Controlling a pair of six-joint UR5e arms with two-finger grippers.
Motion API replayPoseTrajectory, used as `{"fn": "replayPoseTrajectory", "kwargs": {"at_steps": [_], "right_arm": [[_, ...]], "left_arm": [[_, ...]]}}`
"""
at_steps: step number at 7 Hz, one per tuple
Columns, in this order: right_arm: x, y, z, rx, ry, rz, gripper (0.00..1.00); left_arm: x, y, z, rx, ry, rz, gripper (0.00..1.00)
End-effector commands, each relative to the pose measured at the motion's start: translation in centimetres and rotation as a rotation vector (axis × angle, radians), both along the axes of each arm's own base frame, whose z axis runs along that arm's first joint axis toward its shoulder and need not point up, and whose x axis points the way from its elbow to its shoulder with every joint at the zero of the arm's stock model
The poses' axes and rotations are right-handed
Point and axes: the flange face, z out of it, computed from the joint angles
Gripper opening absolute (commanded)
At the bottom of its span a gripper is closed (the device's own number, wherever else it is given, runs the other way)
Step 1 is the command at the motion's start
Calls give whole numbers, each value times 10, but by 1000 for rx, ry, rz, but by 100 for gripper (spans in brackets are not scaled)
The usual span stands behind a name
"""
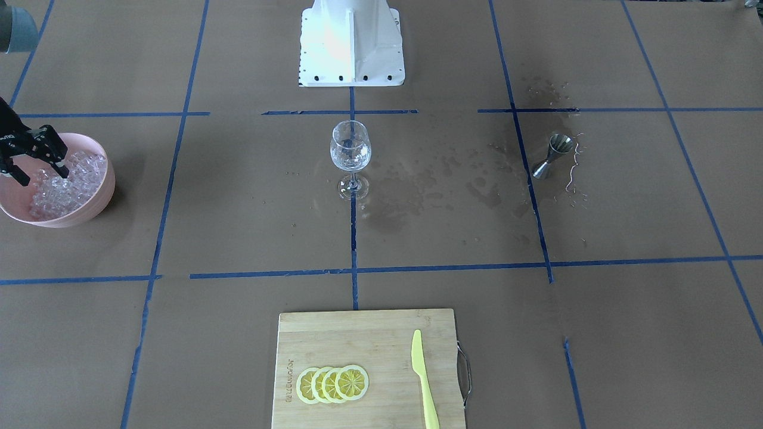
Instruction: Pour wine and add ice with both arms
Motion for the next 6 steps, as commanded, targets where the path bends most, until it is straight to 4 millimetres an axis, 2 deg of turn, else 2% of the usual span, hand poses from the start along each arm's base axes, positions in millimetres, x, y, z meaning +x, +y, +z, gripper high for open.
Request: {"fn": "replayPoseTrajectory", "kwargs": {"at_steps": [1,4,6], "right_arm": [[-10,4,2,6,10,-19,70],[-19,8,8,7,31,-30,59],[-21,8,15,1,40,-37,56]], "left_arm": [[0,0,0,0,0,0,100],[0,0,0,-2,0,0,100],[0,0,0,-2,0,0,100]]}}
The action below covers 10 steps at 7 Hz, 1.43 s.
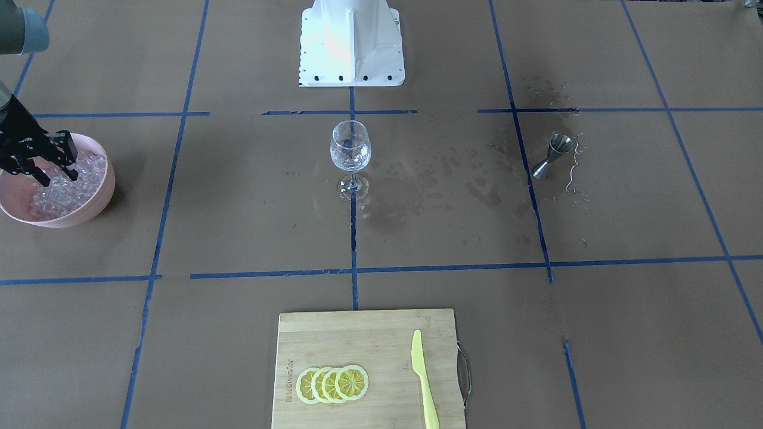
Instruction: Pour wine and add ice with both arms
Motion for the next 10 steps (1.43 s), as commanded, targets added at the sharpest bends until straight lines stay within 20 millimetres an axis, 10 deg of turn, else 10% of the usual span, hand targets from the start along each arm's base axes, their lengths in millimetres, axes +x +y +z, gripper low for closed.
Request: {"fn": "replayPoseTrajectory", "kwargs": {"at_steps": [1,4,10], "right_arm": [[-2,1,7,-5,13,-5,52],[-2,-1,2,10,8,-5,0],[33,-2,-110,70,-96,28,0]], "left_arm": [[0,0,0,0,0,0,100],[0,0,1,-1,0,1,100],[0,0,1,-1,0,1,100]]}}
